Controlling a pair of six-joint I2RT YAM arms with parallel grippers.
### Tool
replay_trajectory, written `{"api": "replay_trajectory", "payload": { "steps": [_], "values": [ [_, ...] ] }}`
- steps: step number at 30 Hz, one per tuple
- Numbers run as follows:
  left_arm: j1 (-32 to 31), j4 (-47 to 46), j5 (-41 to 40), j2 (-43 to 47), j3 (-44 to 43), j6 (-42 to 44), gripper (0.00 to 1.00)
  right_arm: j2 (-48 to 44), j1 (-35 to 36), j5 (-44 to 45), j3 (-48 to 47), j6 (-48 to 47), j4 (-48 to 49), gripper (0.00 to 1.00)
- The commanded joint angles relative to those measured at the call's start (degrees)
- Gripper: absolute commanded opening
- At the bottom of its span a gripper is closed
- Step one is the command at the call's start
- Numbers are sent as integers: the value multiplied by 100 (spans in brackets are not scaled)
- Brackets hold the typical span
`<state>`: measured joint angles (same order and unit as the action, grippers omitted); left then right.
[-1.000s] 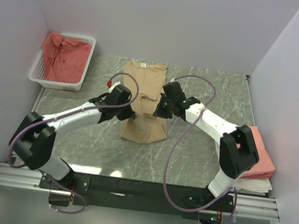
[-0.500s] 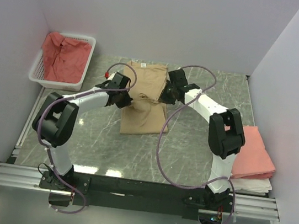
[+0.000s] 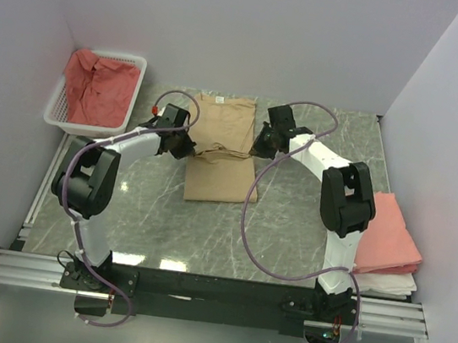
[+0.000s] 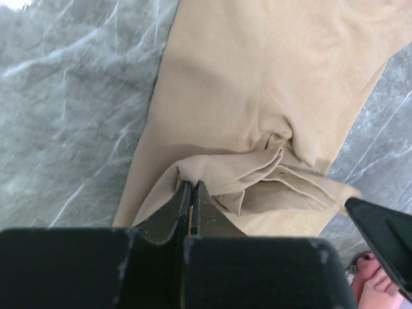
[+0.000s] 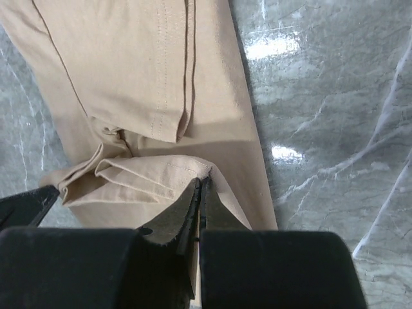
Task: Fold and stack the t-shirts
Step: Fold the tshirt
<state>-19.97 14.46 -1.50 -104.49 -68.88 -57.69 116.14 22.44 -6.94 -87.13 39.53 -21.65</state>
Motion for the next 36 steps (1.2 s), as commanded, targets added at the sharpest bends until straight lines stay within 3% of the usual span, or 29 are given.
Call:
{"api": "replay_trajectory", "payload": {
  "steps": [1,17,19,23,26,28,32,36],
  "values": [
    [63,-127,97,-124,-319,74,0,58,-90,-79,-277,-6,170,0],
    [248,-162,264,-213,-451,170,1,216,-283,-316,-454,-50,257,0],
    [282,-206,264,-186,-442,188,9,199,-292,-334,-497,-94,284,9],
    [353,-163,308,-142,-529,250,27,199,-328,-343,-769,-270,126,47],
    [414,-128,168,68,-477,355,40,102,-363,-299,-981,-384,-58,60],
    [423,-31,167,278,-459,425,44,-99,-363,-282,-929,-428,-94,59],
    [318,-83,159,578,-266,487,35,-477,-241,-405,-393,-376,222,53],
    [125,-163,316,351,-274,399,6,-548,-12,-431,-50,-393,372,48]
  ]
}}
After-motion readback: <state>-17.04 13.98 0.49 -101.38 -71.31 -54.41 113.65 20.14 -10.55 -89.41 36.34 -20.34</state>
